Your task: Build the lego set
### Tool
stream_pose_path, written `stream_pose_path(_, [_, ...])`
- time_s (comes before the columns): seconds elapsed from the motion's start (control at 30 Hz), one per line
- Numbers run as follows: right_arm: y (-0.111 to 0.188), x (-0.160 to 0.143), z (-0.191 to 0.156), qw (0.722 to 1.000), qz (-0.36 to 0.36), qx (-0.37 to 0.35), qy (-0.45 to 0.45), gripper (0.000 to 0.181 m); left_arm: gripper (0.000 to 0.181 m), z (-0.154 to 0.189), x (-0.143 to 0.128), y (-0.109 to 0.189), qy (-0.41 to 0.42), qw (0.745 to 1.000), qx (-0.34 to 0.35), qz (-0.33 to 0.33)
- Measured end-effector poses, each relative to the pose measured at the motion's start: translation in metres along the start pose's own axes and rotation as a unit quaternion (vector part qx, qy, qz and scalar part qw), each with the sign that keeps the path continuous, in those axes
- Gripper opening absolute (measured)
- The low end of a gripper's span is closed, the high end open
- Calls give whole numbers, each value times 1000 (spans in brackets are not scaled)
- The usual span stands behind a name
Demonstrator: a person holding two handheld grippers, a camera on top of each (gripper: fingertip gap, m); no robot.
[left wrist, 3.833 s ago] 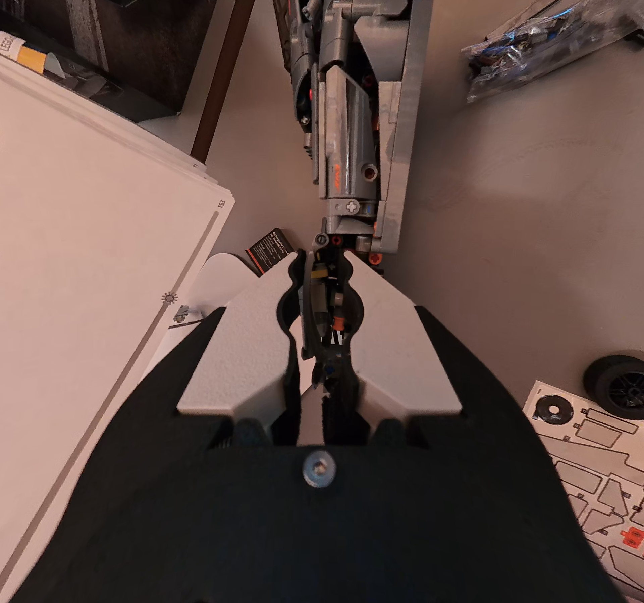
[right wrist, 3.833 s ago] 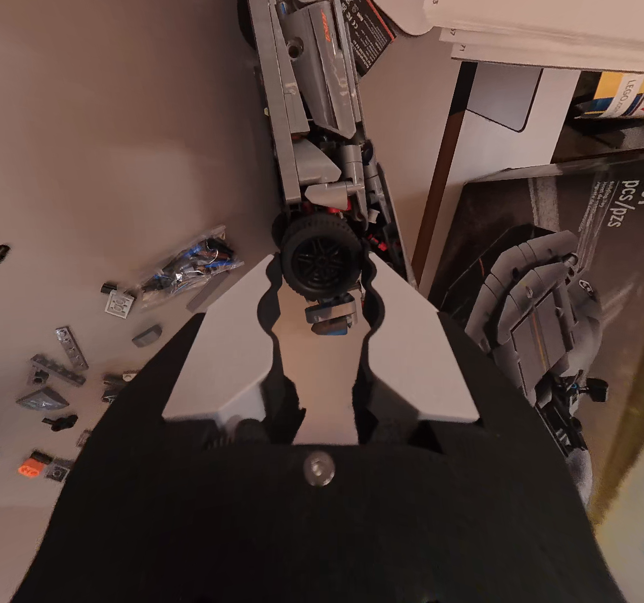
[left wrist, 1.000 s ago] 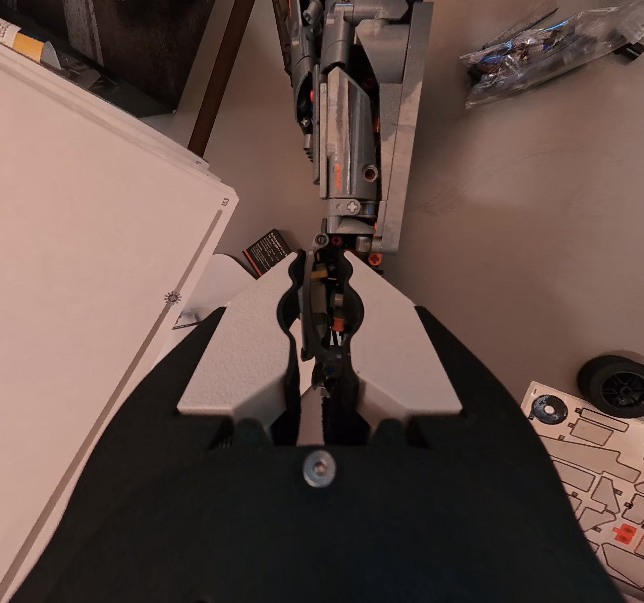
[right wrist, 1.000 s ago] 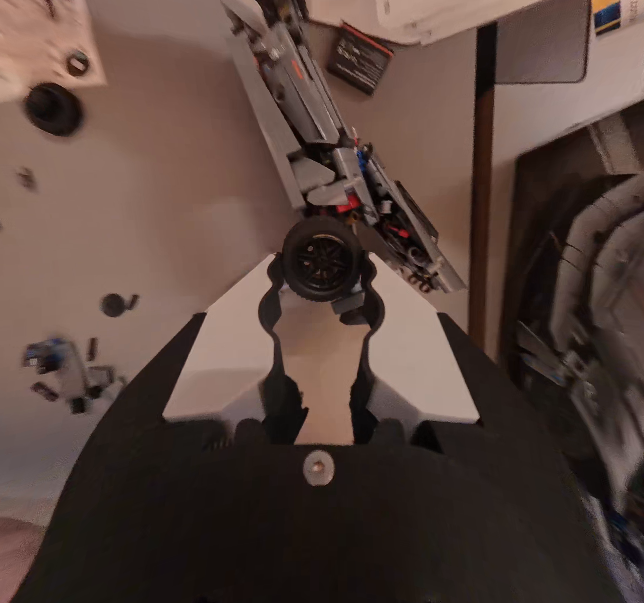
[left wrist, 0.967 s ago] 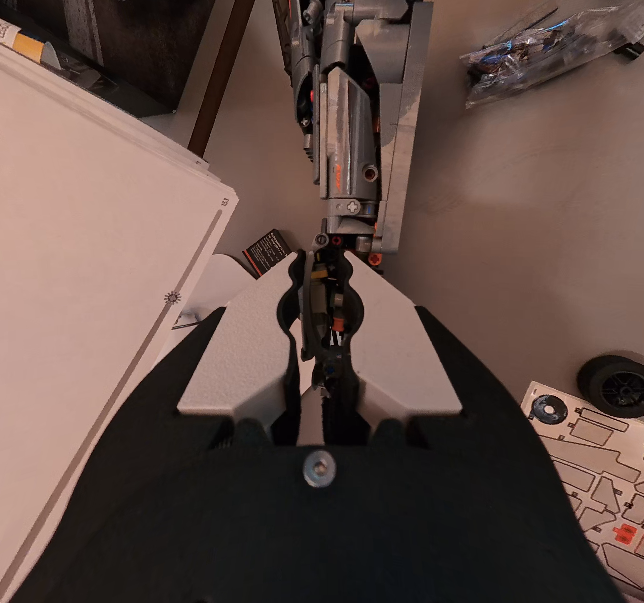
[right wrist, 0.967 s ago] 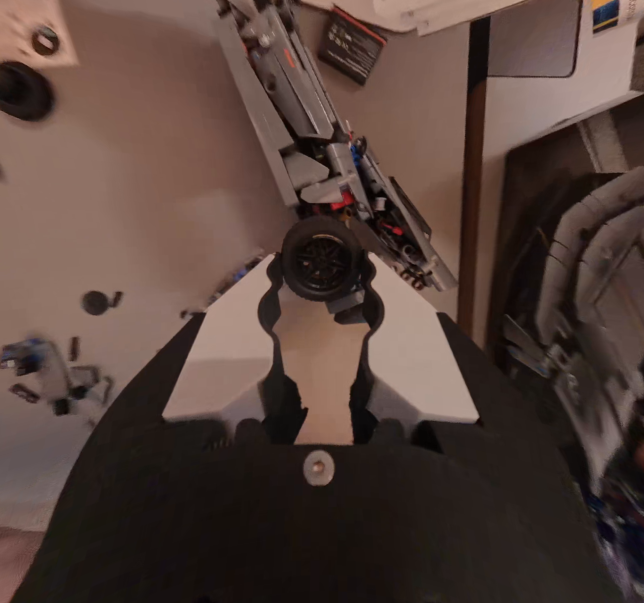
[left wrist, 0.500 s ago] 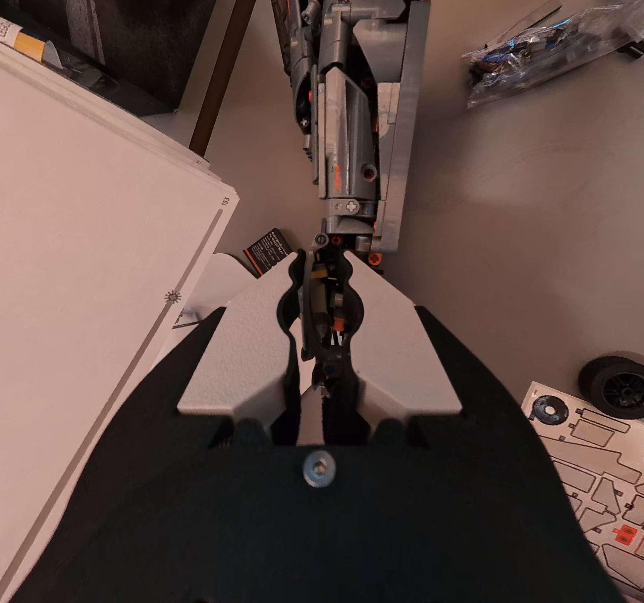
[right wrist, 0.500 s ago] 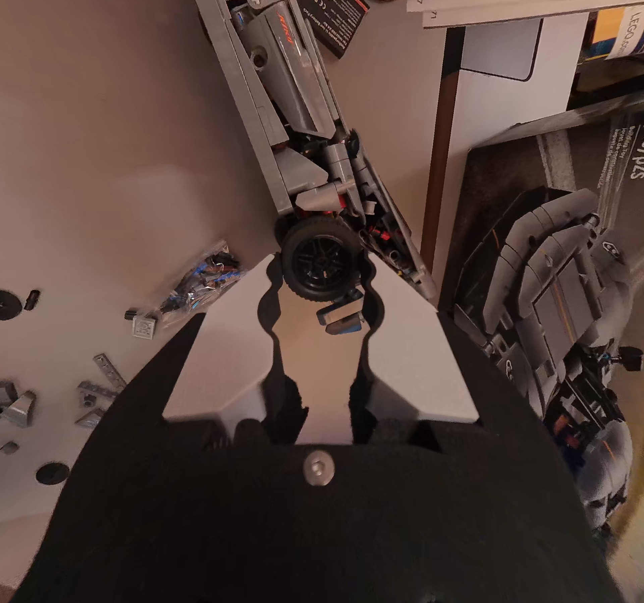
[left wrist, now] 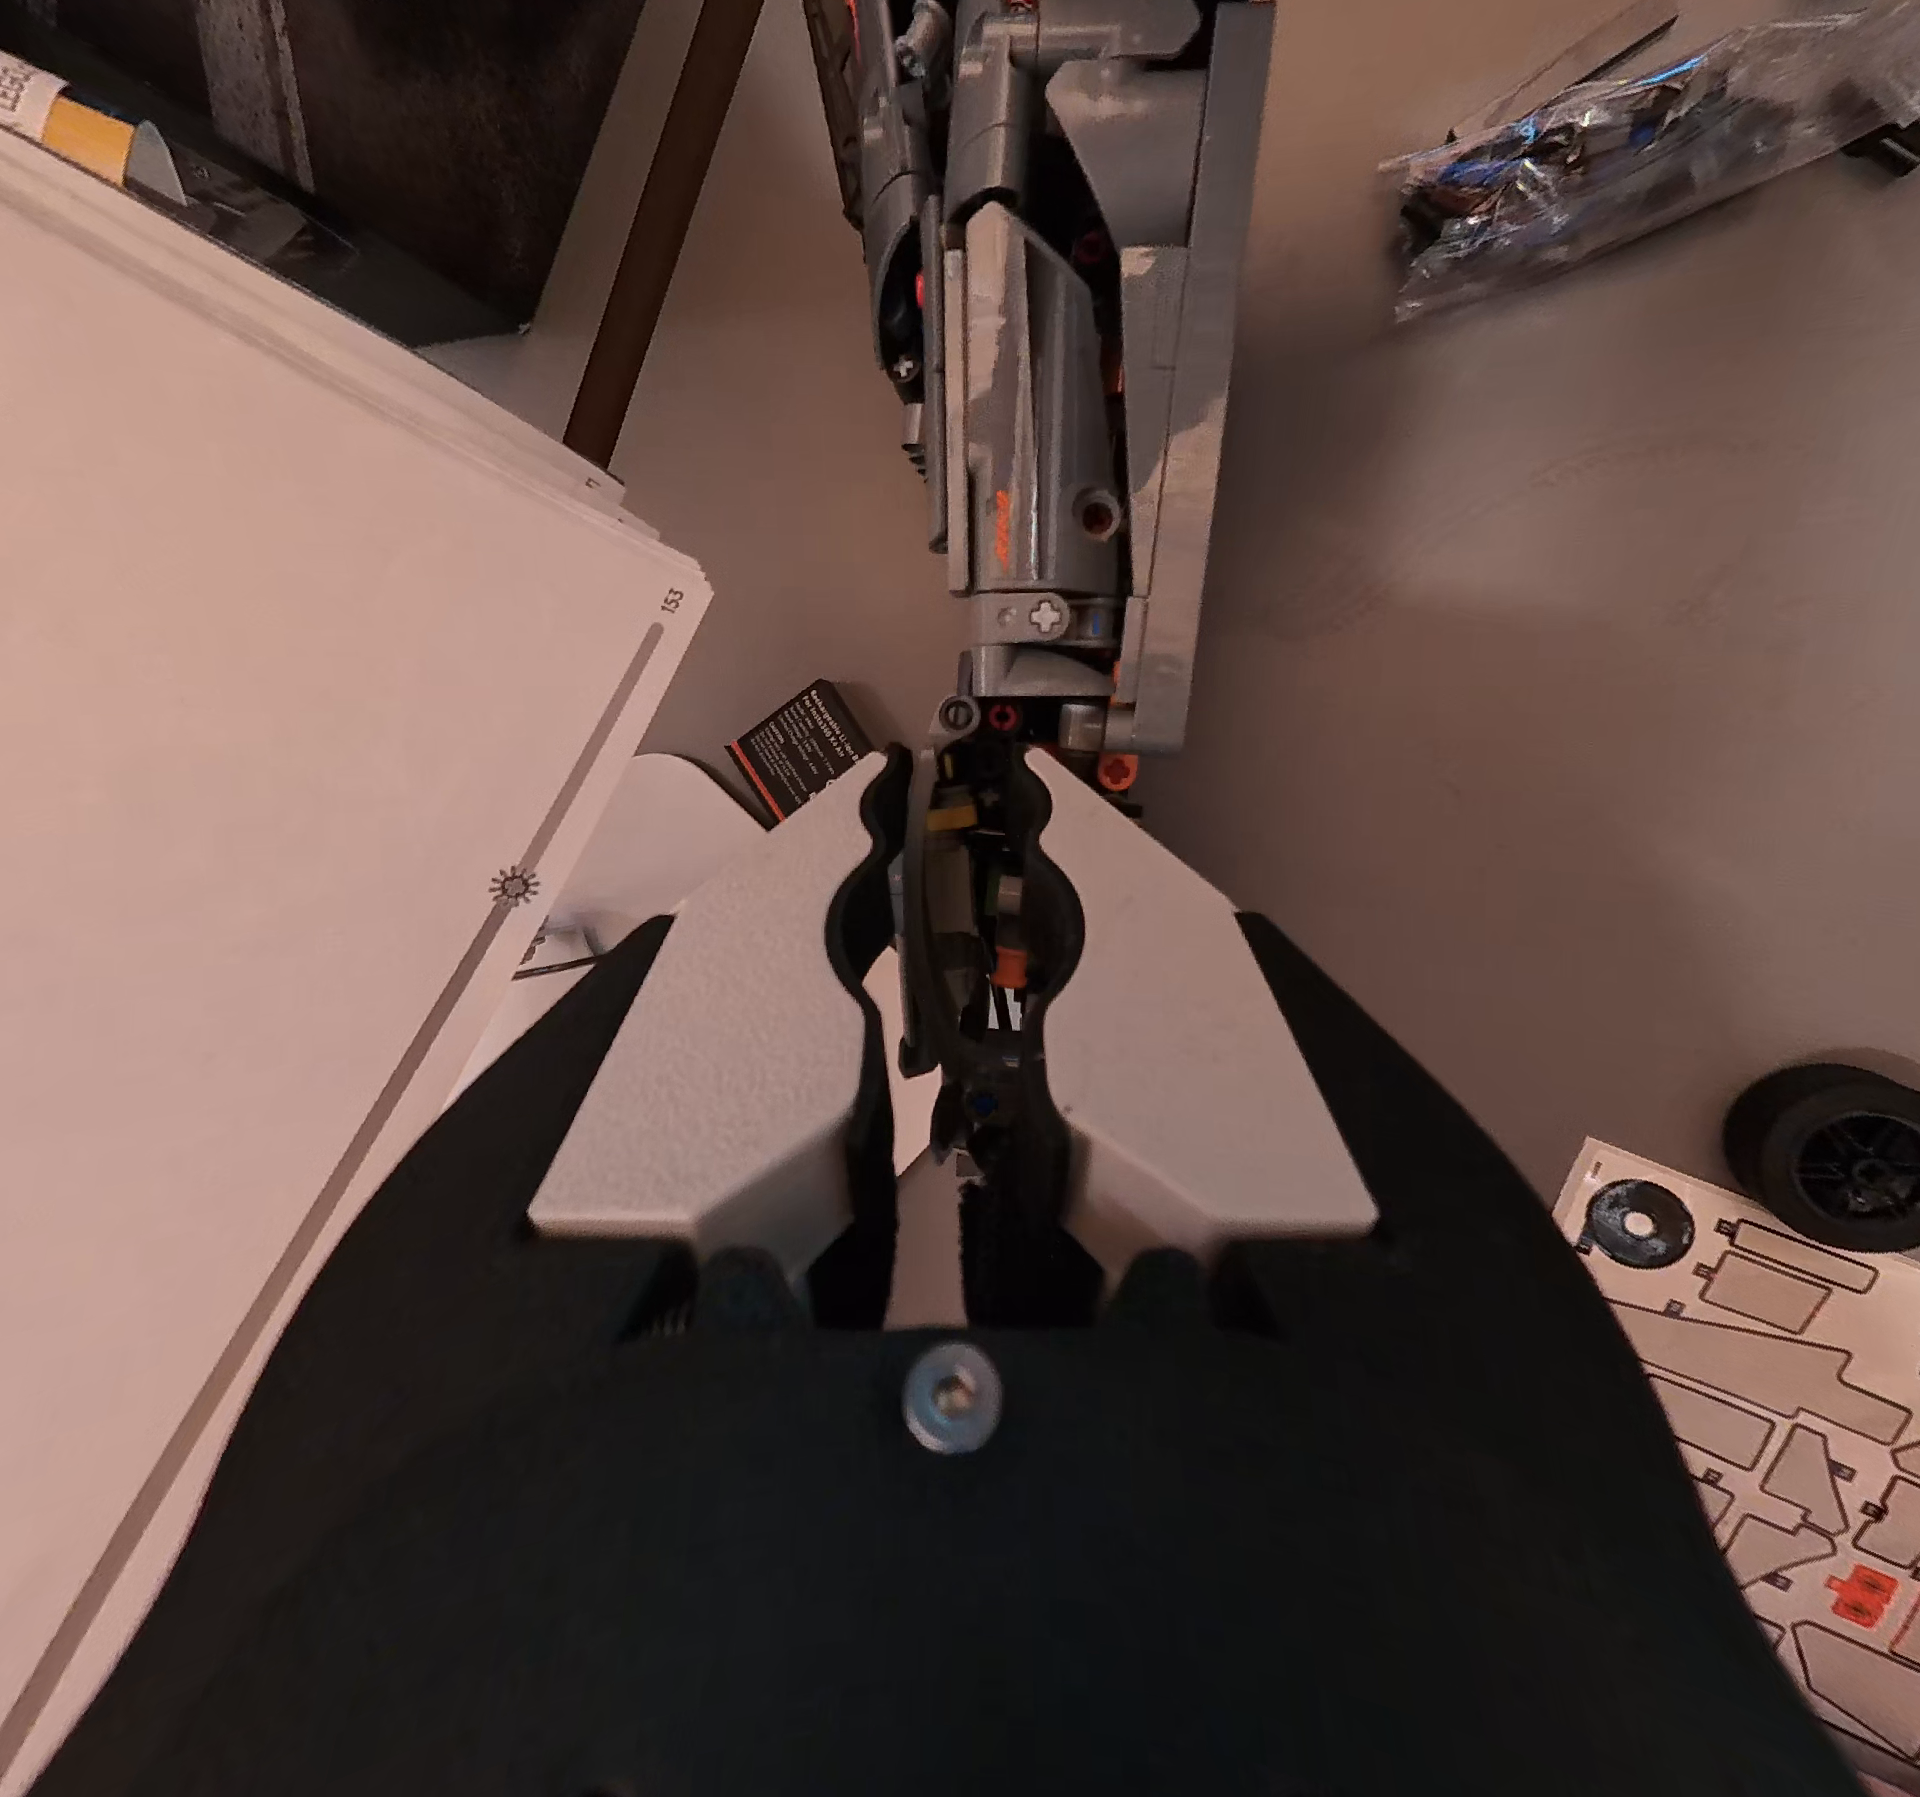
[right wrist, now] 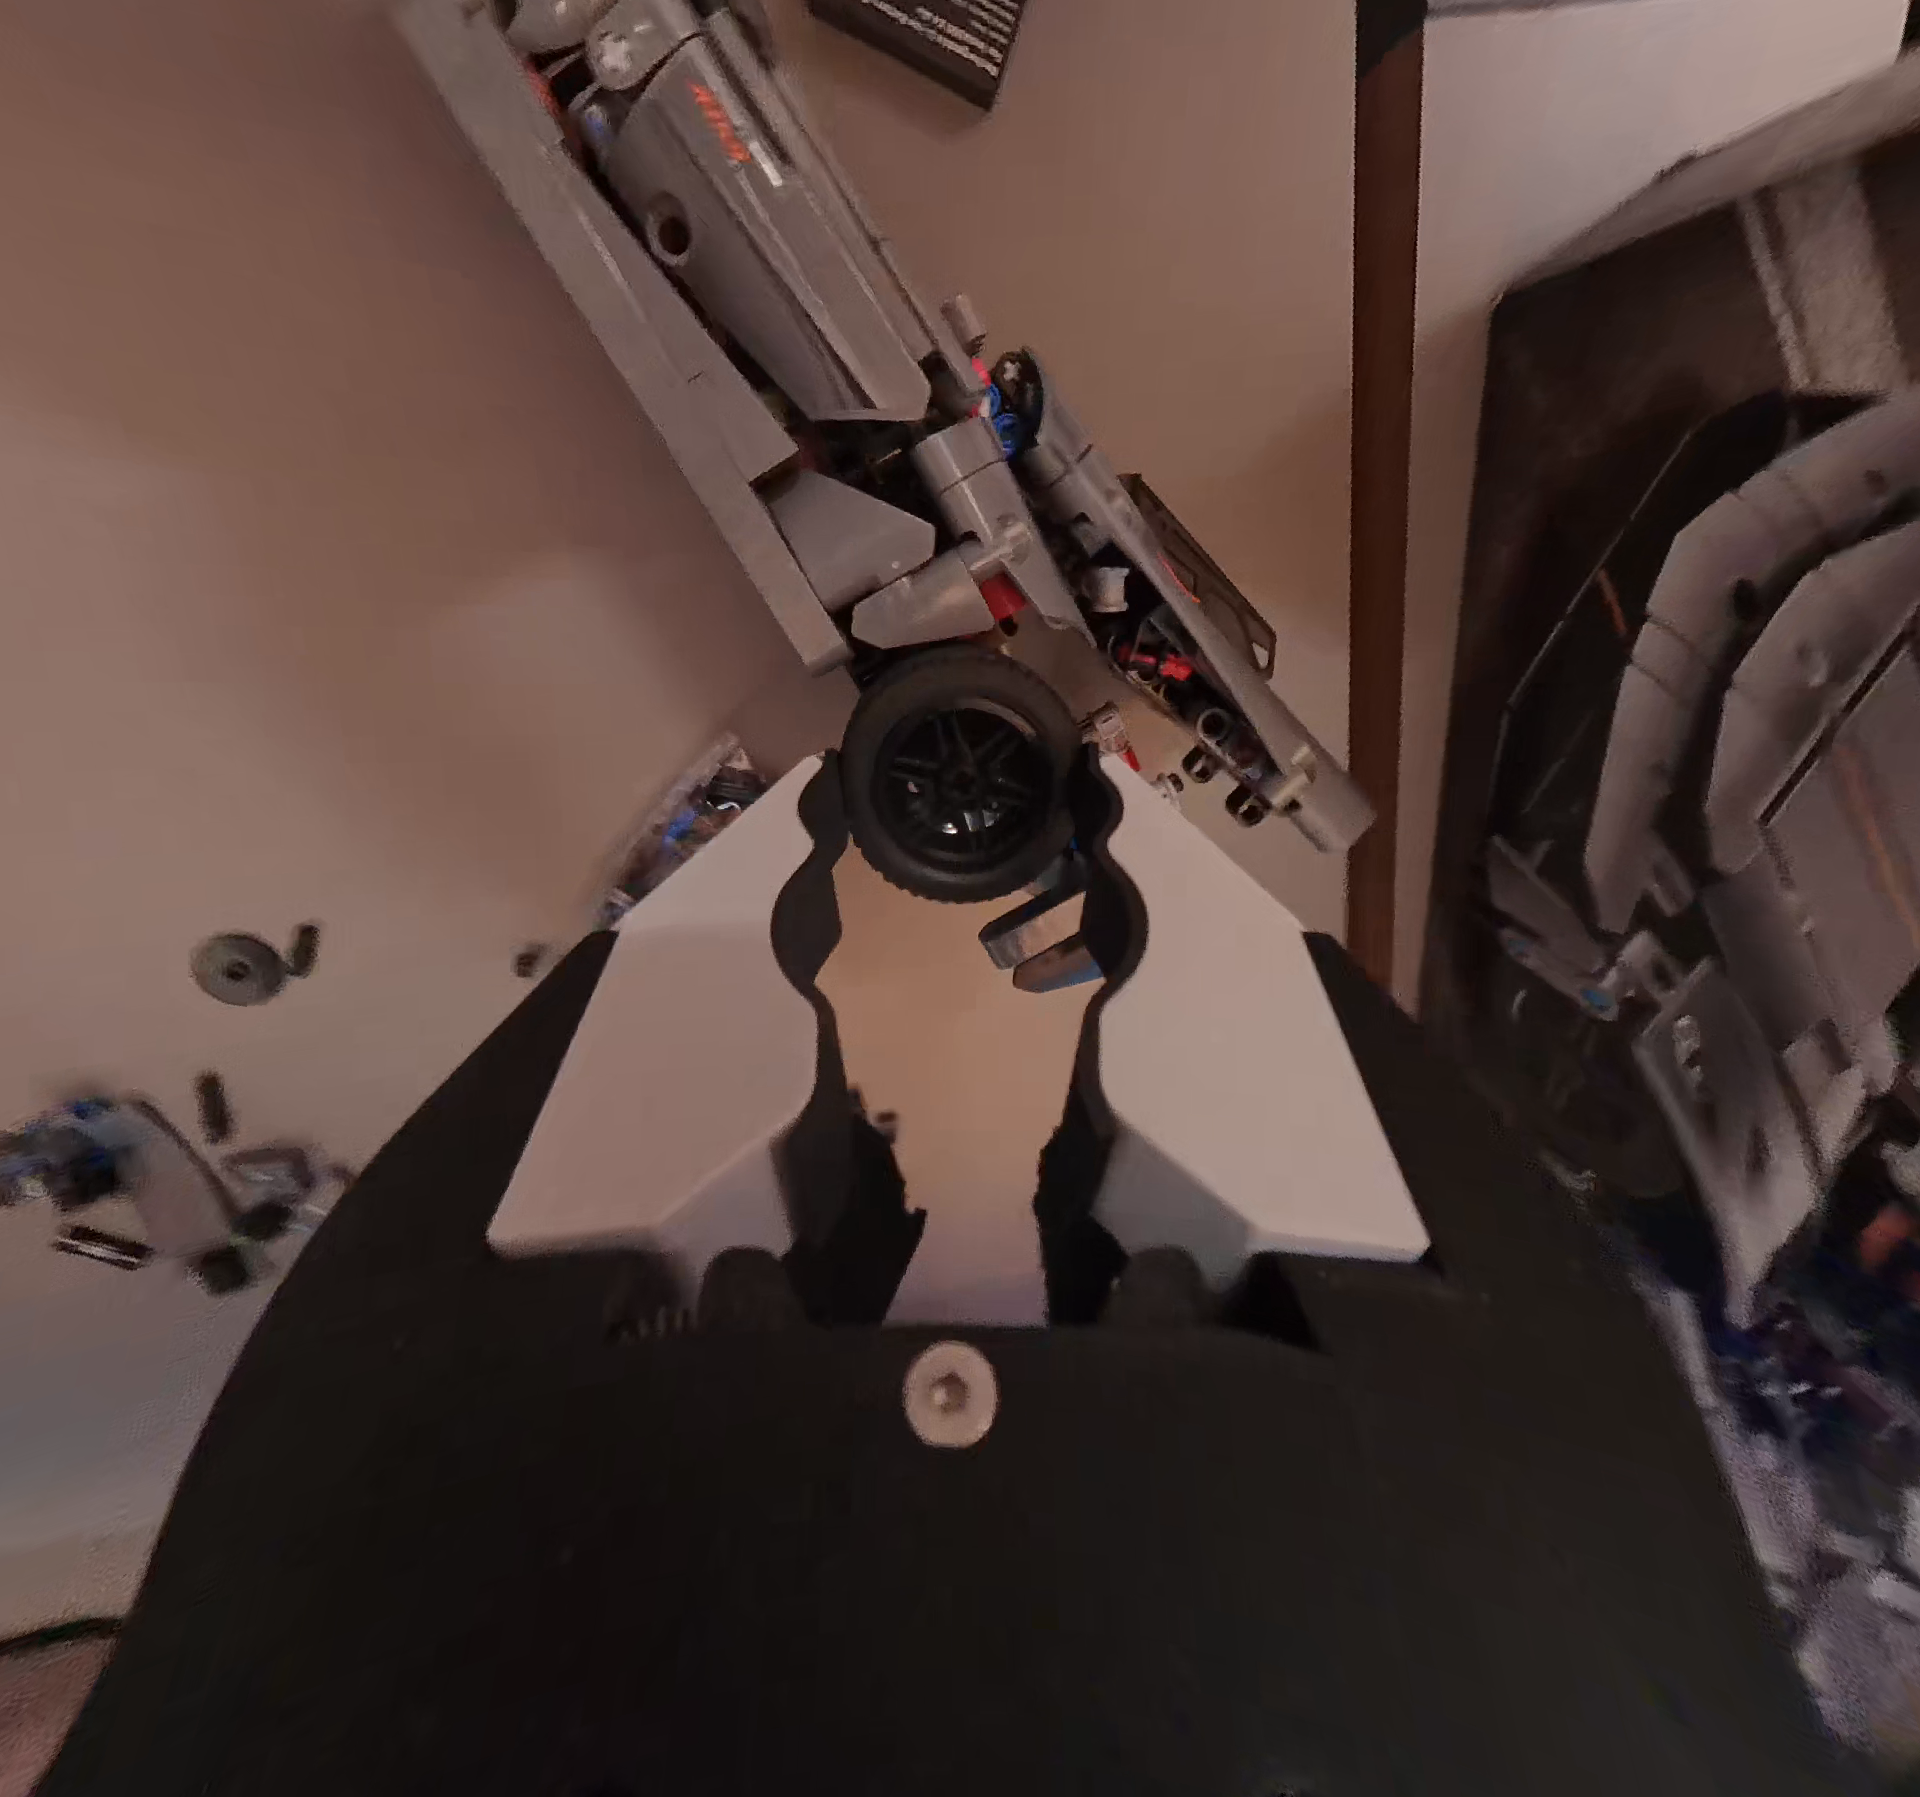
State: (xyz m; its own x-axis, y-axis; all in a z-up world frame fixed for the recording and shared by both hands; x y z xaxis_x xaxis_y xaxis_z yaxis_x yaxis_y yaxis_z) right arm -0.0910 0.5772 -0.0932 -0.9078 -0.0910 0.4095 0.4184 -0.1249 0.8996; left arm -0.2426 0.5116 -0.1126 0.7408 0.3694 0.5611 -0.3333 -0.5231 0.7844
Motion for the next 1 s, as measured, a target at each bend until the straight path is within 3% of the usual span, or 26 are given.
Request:
stream_pose_path(0.3, [-4, 0, -3, 993, -8, 29, 112, 42, 16, 2, 1, 1, -3, 1000, 0, 0])
stream_pose_path(0.73, [-2, -10, 1, 992, 77, 21, 94, 44, 16, 0, 0, 0, 0, 1000, -4, 2])
stream_pose_path(1.0, [-4, -12, 0, 989, 87, 3, 117, 43, 16, 0, 0, 0, 2, 1000, -2, 2])
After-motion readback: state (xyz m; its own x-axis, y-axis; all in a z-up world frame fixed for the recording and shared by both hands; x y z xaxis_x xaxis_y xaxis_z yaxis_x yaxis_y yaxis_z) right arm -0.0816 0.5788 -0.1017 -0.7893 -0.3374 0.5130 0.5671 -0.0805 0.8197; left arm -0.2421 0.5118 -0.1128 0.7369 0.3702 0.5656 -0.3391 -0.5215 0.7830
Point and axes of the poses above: each gripper's, where its closed fingertips meet, y back along the fingers, x out of its top, z = x × y across the jaws, the point moved 6 cm from there along y, back along the fingers, and after that the axes turned 9 degrees about z, right-handed, at the moved point
